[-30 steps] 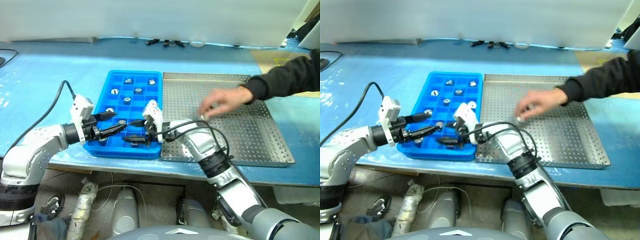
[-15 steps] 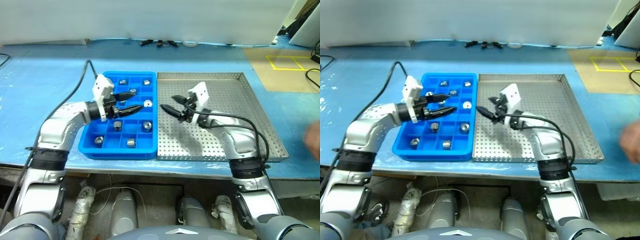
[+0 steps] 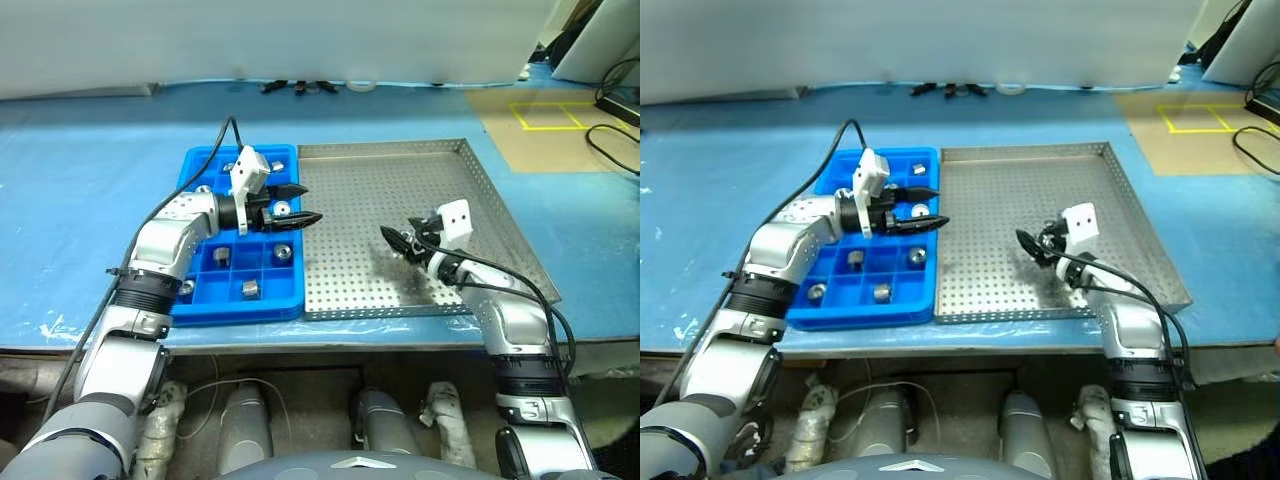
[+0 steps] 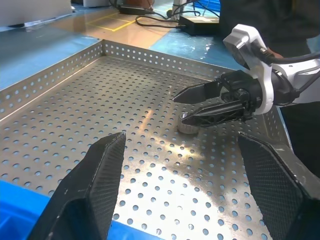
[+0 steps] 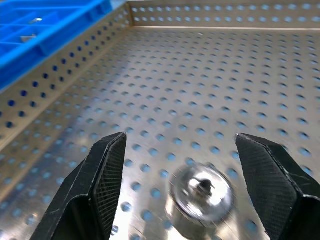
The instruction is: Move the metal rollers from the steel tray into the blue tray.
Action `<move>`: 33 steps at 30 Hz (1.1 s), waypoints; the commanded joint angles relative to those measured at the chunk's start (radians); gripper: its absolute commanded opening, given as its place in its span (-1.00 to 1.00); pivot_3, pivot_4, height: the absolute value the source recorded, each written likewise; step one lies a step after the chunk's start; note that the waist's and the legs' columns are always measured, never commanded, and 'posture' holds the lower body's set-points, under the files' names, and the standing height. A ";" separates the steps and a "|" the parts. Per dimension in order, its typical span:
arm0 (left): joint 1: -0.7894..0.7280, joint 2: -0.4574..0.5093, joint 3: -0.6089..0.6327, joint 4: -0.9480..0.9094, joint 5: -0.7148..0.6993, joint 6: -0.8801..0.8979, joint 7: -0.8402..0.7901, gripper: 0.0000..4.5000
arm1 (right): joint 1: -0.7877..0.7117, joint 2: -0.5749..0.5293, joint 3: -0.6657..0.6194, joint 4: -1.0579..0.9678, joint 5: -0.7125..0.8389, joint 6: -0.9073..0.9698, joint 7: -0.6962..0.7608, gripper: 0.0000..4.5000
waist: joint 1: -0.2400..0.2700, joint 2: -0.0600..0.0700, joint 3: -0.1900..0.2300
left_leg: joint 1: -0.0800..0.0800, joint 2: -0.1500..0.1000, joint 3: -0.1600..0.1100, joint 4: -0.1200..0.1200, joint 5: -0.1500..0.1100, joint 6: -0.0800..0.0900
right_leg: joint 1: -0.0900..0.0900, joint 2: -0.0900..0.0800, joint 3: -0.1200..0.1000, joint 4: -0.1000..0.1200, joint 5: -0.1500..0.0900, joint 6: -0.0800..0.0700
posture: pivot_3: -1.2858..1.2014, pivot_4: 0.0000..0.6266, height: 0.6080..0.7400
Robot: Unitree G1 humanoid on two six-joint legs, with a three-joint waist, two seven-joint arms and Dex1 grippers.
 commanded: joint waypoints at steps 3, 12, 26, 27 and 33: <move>-0.016 0.000 0.010 -0.023 0.001 -0.010 -0.020 0.66 | 0.009 -0.001 -0.020 0.040 -0.015 -0.071 -0.026 0.62 | 0.001 0.000 0.000 | 0.000 0.000 0.000 0.000 0.000 0.001 | 0.000 0.000 0.000 0.000 0.000 0.000 | -0.16 -0.52 1.00; -0.007 0.013 0.018 -0.033 0.005 -0.004 -0.019 0.66 | -0.012 0.018 0.009 0.162 -0.038 -0.115 -0.037 0.62 | 0.001 0.000 0.000 | 0.000 0.000 0.001 0.001 -0.001 0.002 | 0.001 0.000 0.000 0.000 0.000 0.000 | -0.14 -0.52 1.00; 0.023 0.059 0.062 -0.080 -0.010 0.033 0.003 0.66 | -0.072 0.023 0.033 0.128 -0.032 -0.120 -0.017 -0.26 | 0.004 0.000 0.000 | 0.000 0.000 0.001 0.001 -0.002 0.003 | 0.003 -0.001 -0.001 -0.003 0.000 0.000 | -0.12 -0.52 1.00; 0.028 0.068 0.074 -0.088 -0.014 0.041 0.010 0.66 | -0.090 0.028 0.042 0.111 -0.027 -0.112 -0.011 -0.26 | 0.001 0.000 0.000 | 0.000 0.000 0.001 0.001 -0.002 0.003 | 0.003 -0.001 -0.001 -0.003 0.000 0.000 | -0.11 -0.52 1.00; 0.087 0.116 0.139 -0.160 -0.034 0.079 0.061 0.66 | -0.246 0.093 0.121 0.091 -0.009 -0.083 0.040 -0.26 | -0.011 0.001 0.001 | 0.000 0.001 0.001 -0.001 -0.002 0.002 | -0.001 0.000 -0.001 -0.001 0.000 -0.001 | -0.06 -0.52 1.00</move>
